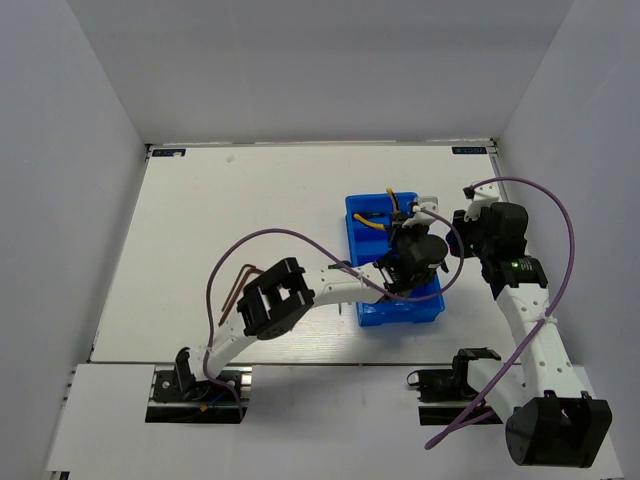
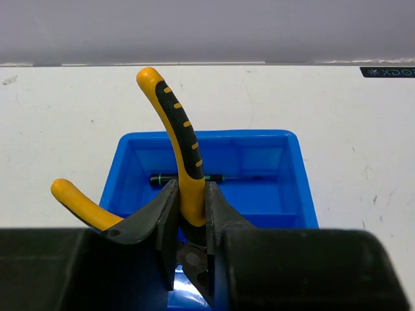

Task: Sort the tools into containers

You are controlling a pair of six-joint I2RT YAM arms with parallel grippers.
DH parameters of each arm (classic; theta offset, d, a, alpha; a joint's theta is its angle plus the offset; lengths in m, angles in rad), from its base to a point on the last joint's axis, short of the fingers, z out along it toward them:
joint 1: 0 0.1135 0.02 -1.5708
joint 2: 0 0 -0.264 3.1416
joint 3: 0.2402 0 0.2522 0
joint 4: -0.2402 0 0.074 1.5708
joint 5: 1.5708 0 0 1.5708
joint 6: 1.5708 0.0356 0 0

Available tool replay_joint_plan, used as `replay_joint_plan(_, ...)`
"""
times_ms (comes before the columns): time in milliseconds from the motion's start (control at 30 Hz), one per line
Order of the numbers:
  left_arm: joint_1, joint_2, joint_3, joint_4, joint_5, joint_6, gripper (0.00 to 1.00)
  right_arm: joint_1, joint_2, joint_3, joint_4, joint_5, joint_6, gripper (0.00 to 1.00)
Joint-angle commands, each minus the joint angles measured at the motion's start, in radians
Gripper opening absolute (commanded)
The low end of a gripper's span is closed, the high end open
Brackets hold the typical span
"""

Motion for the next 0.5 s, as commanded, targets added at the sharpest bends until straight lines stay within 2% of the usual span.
replay_joint_plan(0,0.008,0.010,0.050,0.145,-0.011,0.118,0.00,-0.004,-0.016,0.009,0.024,-0.007,-0.005,0.28)
replay_joint_plan(267,0.026,0.046,0.059,0.145,-0.011,0.130,0.00,-0.005,-0.017,0.012,0.022,-0.007,-0.005,0.28)
replay_joint_plan(333,0.036,0.046,0.049,0.135,-0.011,0.098,0.00,-0.005,-0.017,0.010,0.021,-0.004,-0.005,0.28)
replay_joint_plan(467,0.046,0.037,0.049,-0.003,0.010,-0.023,0.00,-0.004,-0.019,0.012,0.025,0.004,-0.009,0.28)
